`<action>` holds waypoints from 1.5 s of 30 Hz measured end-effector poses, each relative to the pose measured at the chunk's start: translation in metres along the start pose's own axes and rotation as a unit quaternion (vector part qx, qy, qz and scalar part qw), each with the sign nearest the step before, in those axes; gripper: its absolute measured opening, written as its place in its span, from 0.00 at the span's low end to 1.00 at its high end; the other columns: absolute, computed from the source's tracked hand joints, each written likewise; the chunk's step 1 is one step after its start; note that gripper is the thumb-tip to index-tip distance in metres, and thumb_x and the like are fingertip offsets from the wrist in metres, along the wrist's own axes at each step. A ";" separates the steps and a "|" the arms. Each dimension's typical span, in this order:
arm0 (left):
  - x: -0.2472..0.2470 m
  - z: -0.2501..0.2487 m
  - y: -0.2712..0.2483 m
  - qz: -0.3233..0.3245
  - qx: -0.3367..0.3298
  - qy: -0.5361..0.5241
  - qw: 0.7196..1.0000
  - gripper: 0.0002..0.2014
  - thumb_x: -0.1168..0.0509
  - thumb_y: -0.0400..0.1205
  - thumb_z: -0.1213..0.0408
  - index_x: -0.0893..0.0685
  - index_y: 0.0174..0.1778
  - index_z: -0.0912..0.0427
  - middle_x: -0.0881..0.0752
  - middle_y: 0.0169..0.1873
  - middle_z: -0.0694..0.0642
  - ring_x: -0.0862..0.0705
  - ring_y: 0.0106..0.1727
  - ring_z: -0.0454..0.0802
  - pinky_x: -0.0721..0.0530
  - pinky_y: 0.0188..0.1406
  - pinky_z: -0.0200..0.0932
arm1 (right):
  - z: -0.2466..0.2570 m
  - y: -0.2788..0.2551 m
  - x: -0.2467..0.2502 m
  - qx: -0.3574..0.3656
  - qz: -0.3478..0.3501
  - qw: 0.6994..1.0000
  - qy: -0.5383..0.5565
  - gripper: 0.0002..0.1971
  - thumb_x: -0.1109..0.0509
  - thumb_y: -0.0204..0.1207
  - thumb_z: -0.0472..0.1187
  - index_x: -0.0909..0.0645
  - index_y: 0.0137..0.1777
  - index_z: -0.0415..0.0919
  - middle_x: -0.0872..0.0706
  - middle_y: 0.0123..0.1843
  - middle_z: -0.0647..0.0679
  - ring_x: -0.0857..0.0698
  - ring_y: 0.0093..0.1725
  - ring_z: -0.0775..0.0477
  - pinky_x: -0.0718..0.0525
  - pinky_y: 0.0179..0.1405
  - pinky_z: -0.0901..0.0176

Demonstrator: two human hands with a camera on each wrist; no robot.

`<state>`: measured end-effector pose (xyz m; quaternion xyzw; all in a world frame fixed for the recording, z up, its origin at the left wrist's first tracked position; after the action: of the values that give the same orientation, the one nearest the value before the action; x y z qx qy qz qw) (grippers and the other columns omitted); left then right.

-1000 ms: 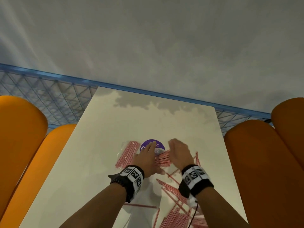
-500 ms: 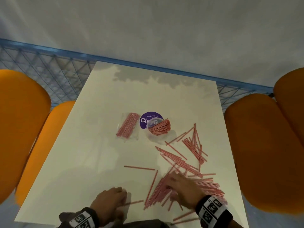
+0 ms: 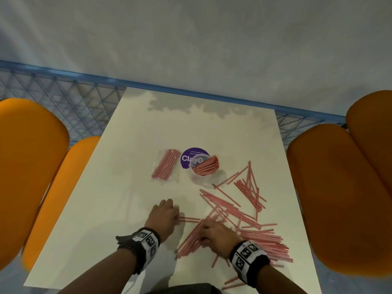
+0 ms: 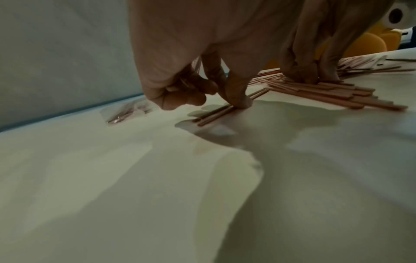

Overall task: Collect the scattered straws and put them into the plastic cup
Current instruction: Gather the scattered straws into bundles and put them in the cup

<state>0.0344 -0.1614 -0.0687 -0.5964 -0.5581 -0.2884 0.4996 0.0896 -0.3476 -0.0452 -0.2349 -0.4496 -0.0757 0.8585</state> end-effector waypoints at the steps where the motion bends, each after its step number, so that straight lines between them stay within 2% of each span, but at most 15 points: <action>1: 0.003 -0.003 0.004 -0.008 0.002 0.002 1.000 0.06 0.33 0.79 0.55 0.18 0.47 0.53 0.23 0.50 0.52 0.25 0.55 0.54 0.31 0.47 0.45 | 0.003 0.004 0.000 -0.004 -0.003 1.000 -0.001 0.10 0.33 0.80 0.39 0.15 0.58 0.40 0.19 0.59 0.45 0.21 0.56 0.47 0.18 0.57 0.53; 3: 0.009 -0.006 0.008 -0.043 0.004 -0.023 0.999 0.12 0.32 0.77 0.50 0.19 0.49 0.54 0.24 0.50 0.52 0.25 0.55 0.55 0.29 0.50 0.48 | 0.004 0.009 0.001 -0.015 -0.014 1.000 -0.005 0.14 0.31 0.78 0.39 0.20 0.63 0.43 0.22 0.61 0.46 0.22 0.57 0.46 0.18 0.57 0.51; 5: 0.012 -0.003 0.005 -0.058 0.016 -0.049 0.997 0.22 0.39 0.75 0.40 0.20 0.57 0.52 0.23 0.56 0.52 0.25 0.59 0.56 0.29 0.56 0.51 | 0.000 0.010 0.004 -0.031 -0.026 0.998 -0.043 0.26 0.26 0.73 0.42 0.27 0.70 0.48 0.24 0.65 0.48 0.26 0.61 0.47 0.21 0.58 0.53; 8: 0.004 0.004 -0.007 -0.013 0.032 -0.023 0.999 0.39 0.49 0.69 0.24 0.27 0.69 0.46 0.27 0.68 0.48 0.31 0.70 0.53 0.34 0.68 0.55 | -0.013 0.013 0.009 -0.062 -0.002 0.993 -0.100 0.43 0.21 0.67 0.46 0.40 0.79 0.51 0.32 0.78 0.47 0.34 0.74 0.42 0.27 0.71 0.44; 10: -0.005 0.003 -0.014 0.004 0.025 -0.011 1.000 0.45 0.48 0.64 0.18 0.29 0.71 0.43 0.29 0.71 0.46 0.33 0.71 0.52 0.36 0.69 0.56 | -0.017 0.021 0.011 -0.084 0.016 0.993 -0.083 0.44 0.22 0.68 0.47 0.42 0.81 0.51 0.36 0.81 0.47 0.39 0.78 0.41 0.30 0.74 0.41; 12: -0.012 -0.005 -0.017 0.010 0.003 -0.009 1.000 0.47 0.46 0.58 0.16 0.27 0.67 0.42 0.26 0.67 0.45 0.30 0.66 0.52 0.34 0.66 0.54 | -0.016 0.034 0.011 -0.071 0.001 0.994 -0.077 0.38 0.23 0.69 0.48 0.34 0.78 0.50 0.29 0.74 0.48 0.33 0.71 0.43 0.24 0.67 0.44; 15: -0.018 -0.009 -0.017 0.012 -0.020 -0.003 1.000 0.42 0.39 0.58 0.21 0.25 0.63 0.43 0.24 0.63 0.44 0.28 0.61 0.52 0.32 0.62 0.51 | -0.011 0.047 0.013 -0.052 -0.021 0.994 -0.090 0.30 0.25 0.69 0.53 0.26 0.71 0.47 0.23 0.63 0.48 0.31 0.62 0.45 0.23 0.59 0.47; 18: -0.015 0.003 -0.017 0.010 -0.007 -0.021 1.000 0.38 0.35 0.57 0.26 0.22 0.60 0.42 0.21 0.57 0.43 0.25 0.58 0.50 0.29 0.59 0.50 | -0.015 0.047 0.011 -0.038 -0.020 0.993 -0.114 0.31 0.26 0.67 0.57 0.26 0.69 0.49 0.23 0.62 0.50 0.31 0.62 0.46 0.28 0.60 0.50; 22: -0.015 0.004 -0.013 -0.010 -0.003 -0.056 0.998 0.18 0.28 0.68 0.49 0.17 0.54 0.45 0.19 0.49 0.46 0.20 0.53 0.52 0.29 0.50 0.44 | -0.008 0.053 0.010 -0.046 -0.020 0.997 -0.061 0.25 0.25 0.68 0.52 0.23 0.64 0.47 0.23 0.60 0.50 0.28 0.59 0.48 0.29 0.56 0.54; 26: -0.012 -0.008 -0.006 0.010 -0.008 -0.029 1.000 0.14 0.40 0.75 0.70 0.21 0.56 0.54 0.20 0.55 0.52 0.24 0.59 0.55 0.32 0.51 0.44 | 0.008 0.062 0.003 -0.063 -0.001 0.997 -0.032 0.11 0.30 0.74 0.39 0.23 0.55 0.41 0.22 0.56 0.44 0.24 0.55 0.42 0.27 0.49 0.53; 29: -0.009 -0.014 -0.006 0.045 0.002 0.007 0.999 0.16 0.44 0.77 0.71 0.27 0.61 0.59 0.23 0.60 0.56 0.26 0.61 0.57 0.31 0.56 0.46 | 0.012 0.061 -0.001 -0.073 0.007 0.996 -0.050 0.12 0.33 0.76 0.30 0.26 0.58 0.39 0.23 0.58 0.43 0.24 0.55 0.42 0.26 0.48 0.56; 33: -0.014 -0.020 -0.010 0.064 0.009 0.023 0.998 0.16 0.47 0.80 0.69 0.29 0.63 0.60 0.24 0.61 0.59 0.27 0.60 0.58 0.29 0.58 0.48 | 0.017 0.062 -0.002 -0.050 0.007 0.994 -0.101 0.17 0.35 0.71 0.24 0.27 0.59 0.35 0.23 0.59 0.38 0.26 0.57 0.39 0.23 0.55 0.50; 37: -0.018 -0.023 -0.011 0.064 0.010 0.061 0.996 0.15 0.49 0.80 0.70 0.29 0.62 0.62 0.24 0.60 0.61 0.27 0.59 0.59 0.27 0.58 0.49 | 0.023 0.060 -0.010 -0.040 0.000 0.986 -0.162 0.17 0.34 0.71 0.26 0.27 0.59 0.35 0.23 0.57 0.36 0.27 0.54 0.38 0.24 0.53 0.47; 42: -0.023 -0.028 -0.016 0.066 -0.002 0.108 0.992 0.14 0.52 0.84 0.66 0.29 0.63 0.62 0.25 0.60 0.62 0.28 0.59 0.60 0.28 0.56 0.51 | 0.029 0.060 -0.019 -0.049 0.033 0.974 -0.220 0.15 0.37 0.77 0.33 0.30 0.63 0.33 0.23 0.58 0.33 0.26 0.55 0.36 0.24 0.59 0.43; 45: -0.018 -0.027 -0.011 0.068 -0.004 0.119 0.990 0.14 0.52 0.84 0.66 0.29 0.63 0.63 0.24 0.60 0.63 0.26 0.58 0.60 0.28 0.56 0.52 | 0.028 0.061 -0.013 -0.019 0.043 0.968 -0.248 0.16 0.33 0.73 0.30 0.27 0.61 0.31 0.20 0.54 0.33 0.23 0.52 0.36 0.21 0.55 0.43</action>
<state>0.0256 -0.1947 -0.0729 -0.5960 -0.4515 -0.3249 0.5791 0.0822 -0.2815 -0.0623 -0.2817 -0.6359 0.0137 0.7184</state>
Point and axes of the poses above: each hand's wrist, its own y-axis towards the middle knuckle, its own x-axis out of the back of the hand, z = x × y, the point moved 3 cm from there along y, towards the middle knuckle
